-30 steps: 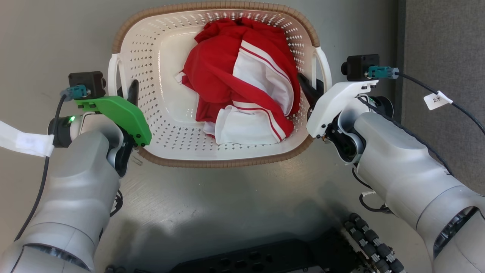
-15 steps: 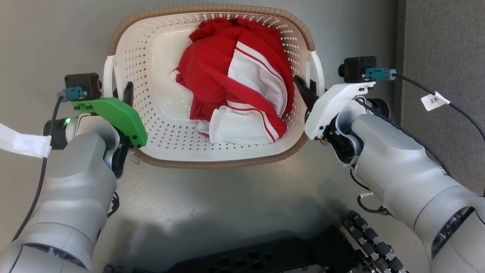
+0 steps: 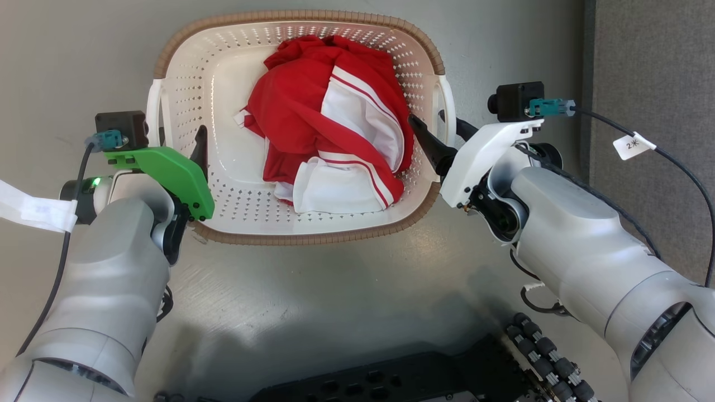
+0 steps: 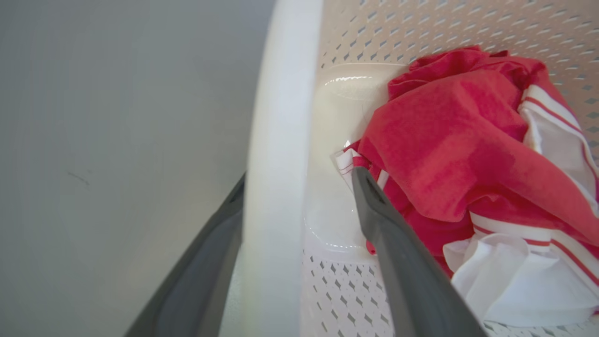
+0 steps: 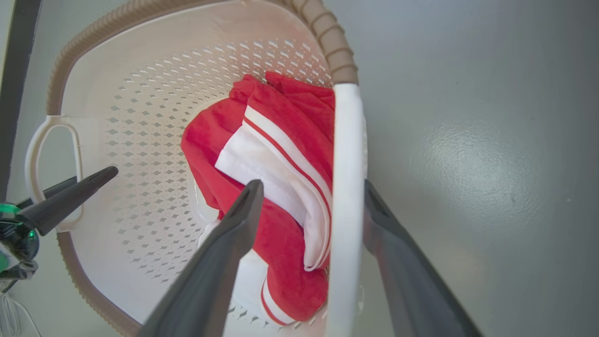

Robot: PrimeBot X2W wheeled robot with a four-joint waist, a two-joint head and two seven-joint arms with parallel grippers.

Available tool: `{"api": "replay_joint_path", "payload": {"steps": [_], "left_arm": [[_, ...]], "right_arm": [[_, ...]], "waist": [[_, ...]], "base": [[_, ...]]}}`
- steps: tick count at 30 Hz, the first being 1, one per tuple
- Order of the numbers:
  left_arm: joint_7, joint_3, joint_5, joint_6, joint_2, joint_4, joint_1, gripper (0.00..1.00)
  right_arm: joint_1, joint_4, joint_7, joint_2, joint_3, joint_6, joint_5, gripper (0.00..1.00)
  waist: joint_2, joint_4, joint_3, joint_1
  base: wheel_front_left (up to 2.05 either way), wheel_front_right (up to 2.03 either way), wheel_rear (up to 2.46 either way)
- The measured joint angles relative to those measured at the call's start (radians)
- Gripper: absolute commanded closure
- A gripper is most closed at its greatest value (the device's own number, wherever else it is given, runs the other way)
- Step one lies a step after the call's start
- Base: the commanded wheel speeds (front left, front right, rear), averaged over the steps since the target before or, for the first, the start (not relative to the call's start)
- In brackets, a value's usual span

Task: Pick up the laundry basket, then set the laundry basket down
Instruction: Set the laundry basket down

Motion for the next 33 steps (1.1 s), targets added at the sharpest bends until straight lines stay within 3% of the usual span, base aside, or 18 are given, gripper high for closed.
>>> {"api": "replay_joint_path", "payload": {"steps": [15,33], "left_arm": [[-0.004,-0.017,0.002,-0.002,-0.006,0.006,0.006,0.00],[-0.024,-0.028,0.013,-0.007,-0.021,-0.038,0.068,0.00]], "right_arm": [[0.010,0.022,-0.011,-0.005,0.017,0.000,0.036,0.00],[0.087,-0.028,-0.055,-0.052,-0.005,0.000,0.054,0.00]], "waist": [[0.0000,0.001,-0.066,0.0000],[0.0000,-0.008,-0.274,0.0000]], "base": [[0.00,0.00,0.00],[0.00,0.00,0.00]]}}
